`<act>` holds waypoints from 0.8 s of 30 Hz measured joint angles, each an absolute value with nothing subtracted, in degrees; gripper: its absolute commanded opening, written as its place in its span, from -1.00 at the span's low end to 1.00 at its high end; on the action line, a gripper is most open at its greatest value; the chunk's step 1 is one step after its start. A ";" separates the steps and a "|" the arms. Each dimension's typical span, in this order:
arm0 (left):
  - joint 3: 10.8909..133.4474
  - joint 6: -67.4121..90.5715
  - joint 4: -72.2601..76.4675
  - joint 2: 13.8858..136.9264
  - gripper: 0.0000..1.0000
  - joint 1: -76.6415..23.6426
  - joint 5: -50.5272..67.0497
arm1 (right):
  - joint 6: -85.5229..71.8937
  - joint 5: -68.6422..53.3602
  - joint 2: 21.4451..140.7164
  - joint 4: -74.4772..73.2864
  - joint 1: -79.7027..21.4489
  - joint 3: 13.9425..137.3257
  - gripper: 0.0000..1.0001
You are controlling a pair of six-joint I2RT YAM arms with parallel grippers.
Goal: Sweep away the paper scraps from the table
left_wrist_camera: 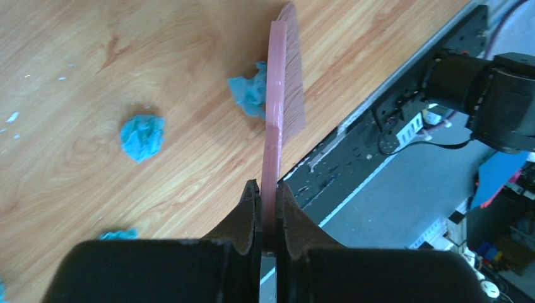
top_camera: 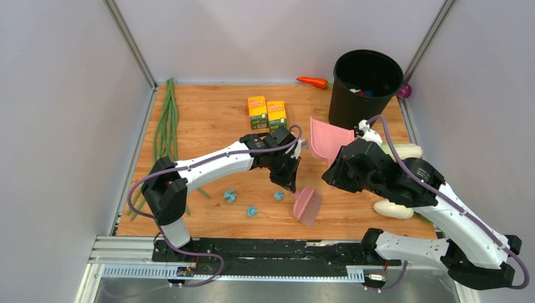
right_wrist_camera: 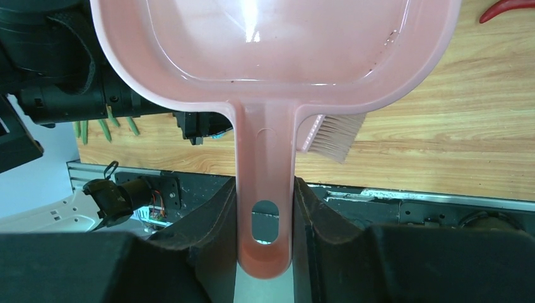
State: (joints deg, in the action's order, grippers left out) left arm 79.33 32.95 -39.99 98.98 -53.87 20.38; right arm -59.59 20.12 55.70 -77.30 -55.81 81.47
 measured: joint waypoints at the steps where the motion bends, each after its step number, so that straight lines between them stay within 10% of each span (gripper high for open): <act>1: 79.59 32.71 -40.69 98.98 -1.00 -53.74 19.84 | -59.51 19.97 55.96 -77.30 -55.81 81.47 -1.00; 24: 90.74 27.07 -61.08 95.00 -0.99 -48.80 -7.46 | -53.98 15.25 57.91 -76.03 -55.81 66.24 -1.00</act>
